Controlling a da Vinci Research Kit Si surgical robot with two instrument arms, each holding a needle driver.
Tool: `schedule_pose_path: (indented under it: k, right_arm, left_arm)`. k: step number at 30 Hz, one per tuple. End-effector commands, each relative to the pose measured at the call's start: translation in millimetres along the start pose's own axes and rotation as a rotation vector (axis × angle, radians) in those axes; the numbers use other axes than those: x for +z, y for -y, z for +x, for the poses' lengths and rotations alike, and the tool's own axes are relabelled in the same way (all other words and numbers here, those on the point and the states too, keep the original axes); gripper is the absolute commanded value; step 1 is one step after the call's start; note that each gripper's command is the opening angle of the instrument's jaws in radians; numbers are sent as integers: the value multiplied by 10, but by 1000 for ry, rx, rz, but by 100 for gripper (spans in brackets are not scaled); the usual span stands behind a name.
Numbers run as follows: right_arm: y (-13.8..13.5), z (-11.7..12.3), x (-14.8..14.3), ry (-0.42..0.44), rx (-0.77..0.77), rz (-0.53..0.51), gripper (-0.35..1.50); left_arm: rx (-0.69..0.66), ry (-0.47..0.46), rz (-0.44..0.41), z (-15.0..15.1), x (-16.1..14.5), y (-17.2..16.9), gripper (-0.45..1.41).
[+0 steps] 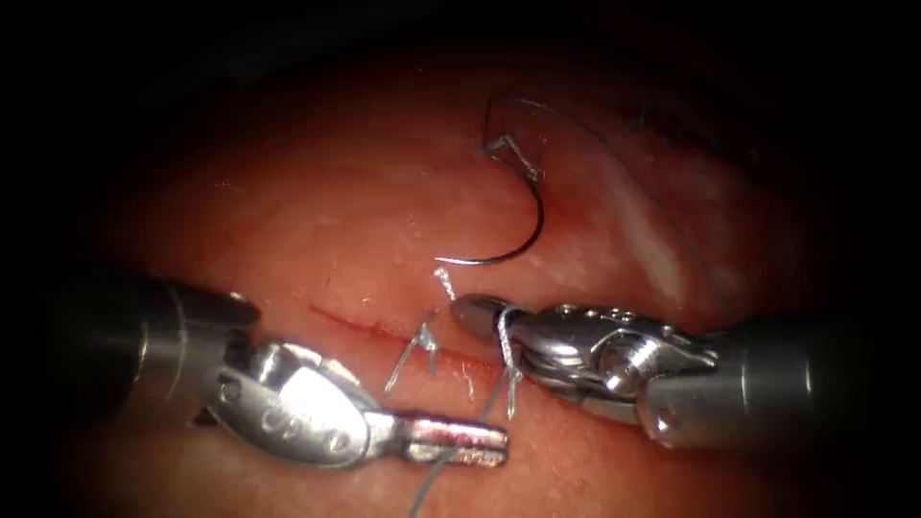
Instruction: Wound Closure
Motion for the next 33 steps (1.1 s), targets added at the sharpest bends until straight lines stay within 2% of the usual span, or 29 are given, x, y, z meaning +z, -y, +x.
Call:
schedule_pose_path:
  k: [1, 6, 14, 18, 24, 29, 33]
  right_arm:
    - [0, -2, 0, -12, 2, -4, -35]
    - [-4, 4, -35, -110, -5, -4, -35]
    - [26, 6, -79, -208, -19, 9, -35]
    - [42, -6, -87, -213, -28, 30, -35]
    - [52, -19, -92, -212, -33, 38, -35]
    - [53, -34, -95, -208, -43, 35, -35]
    - [51, -37, -99, -203, -47, 40, -35]
  left_arm:
    - [1, -1, 0, -6, 5, 1, -45]
    - [1, 14, 14, -15, -5, 12, -45]
    - [-16, 43, 42, -37, -25, 40, -45]
    - [-29, 61, 61, -55, -32, 66, -45]
    - [-39, 89, 77, -74, -29, 107, -45]
    - [-57, 121, 108, -98, -9, 164, -45]
    - [-60, 130, 110, -107, 5, 185, -45]
